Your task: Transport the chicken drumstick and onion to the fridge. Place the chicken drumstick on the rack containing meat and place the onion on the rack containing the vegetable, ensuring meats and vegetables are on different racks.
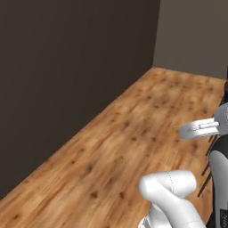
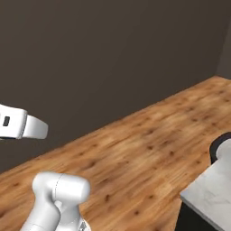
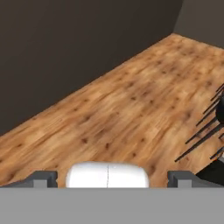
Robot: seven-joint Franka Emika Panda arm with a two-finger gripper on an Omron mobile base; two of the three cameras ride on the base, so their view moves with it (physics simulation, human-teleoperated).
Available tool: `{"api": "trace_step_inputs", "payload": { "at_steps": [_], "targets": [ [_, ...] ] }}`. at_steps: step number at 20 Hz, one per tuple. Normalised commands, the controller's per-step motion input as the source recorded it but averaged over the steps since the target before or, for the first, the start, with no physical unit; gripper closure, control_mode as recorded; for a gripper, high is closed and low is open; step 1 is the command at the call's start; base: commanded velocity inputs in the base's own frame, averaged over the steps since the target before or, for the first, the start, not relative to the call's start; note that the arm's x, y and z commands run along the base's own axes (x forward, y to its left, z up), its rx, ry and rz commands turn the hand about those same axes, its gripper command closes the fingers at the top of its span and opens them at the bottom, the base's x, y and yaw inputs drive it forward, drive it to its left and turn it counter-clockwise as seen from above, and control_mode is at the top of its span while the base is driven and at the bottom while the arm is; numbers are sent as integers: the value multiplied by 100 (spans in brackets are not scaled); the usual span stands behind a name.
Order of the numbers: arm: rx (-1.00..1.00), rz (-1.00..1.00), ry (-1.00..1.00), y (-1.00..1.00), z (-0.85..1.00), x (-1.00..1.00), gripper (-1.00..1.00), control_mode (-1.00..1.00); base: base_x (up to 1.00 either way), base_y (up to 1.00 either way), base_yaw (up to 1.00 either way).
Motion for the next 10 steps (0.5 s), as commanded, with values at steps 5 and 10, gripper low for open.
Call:
{"api": "trace_step_inputs", "payload": {
  "at_steps": [5,10],
  "targets": [
    [0,0,0,0,0,0,-100,100,100,96,-51],
    [0,0,0,0,0,0,-100,100,100,89,-59]
  ]
}}
